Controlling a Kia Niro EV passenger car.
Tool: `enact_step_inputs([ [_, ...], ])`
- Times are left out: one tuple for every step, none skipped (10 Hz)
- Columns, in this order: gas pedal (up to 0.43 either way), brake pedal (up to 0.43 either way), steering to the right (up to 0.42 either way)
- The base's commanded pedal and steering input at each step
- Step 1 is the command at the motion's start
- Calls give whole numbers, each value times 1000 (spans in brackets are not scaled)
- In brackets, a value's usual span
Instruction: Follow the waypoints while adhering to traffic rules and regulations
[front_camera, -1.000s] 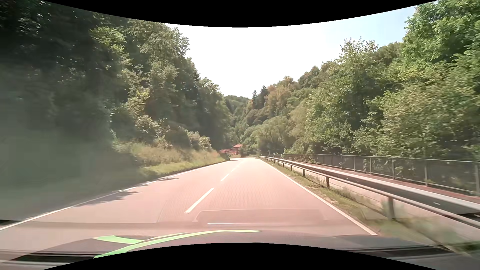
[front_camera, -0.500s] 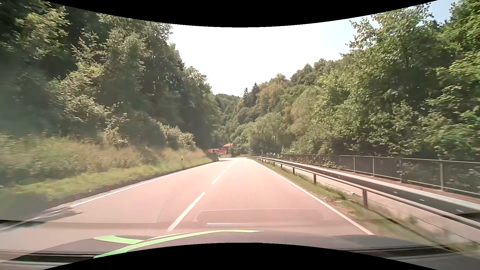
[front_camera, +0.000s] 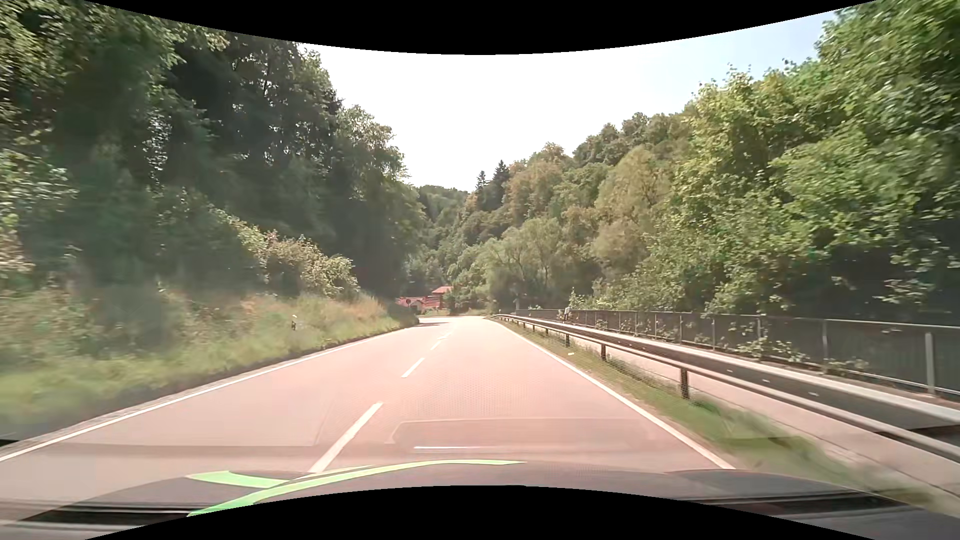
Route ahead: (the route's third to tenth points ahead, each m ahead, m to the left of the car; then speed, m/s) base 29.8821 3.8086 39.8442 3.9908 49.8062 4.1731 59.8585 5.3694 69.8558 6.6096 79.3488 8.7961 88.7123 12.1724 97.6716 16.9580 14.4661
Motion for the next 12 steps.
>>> enact_step_inputs([
  [0, 0, 10],
  [0, 0, 10],
  [0, 0, 9],
  [0, 0, 7],
  [0, 0, 2],
  [0, 0, -4],
  [0, 6, -6],
  [0, 30, -6],
  [0, 55, -6],
  [0, 67, -6],
  [0, 73, -6],
  [0, 79, -6],
])
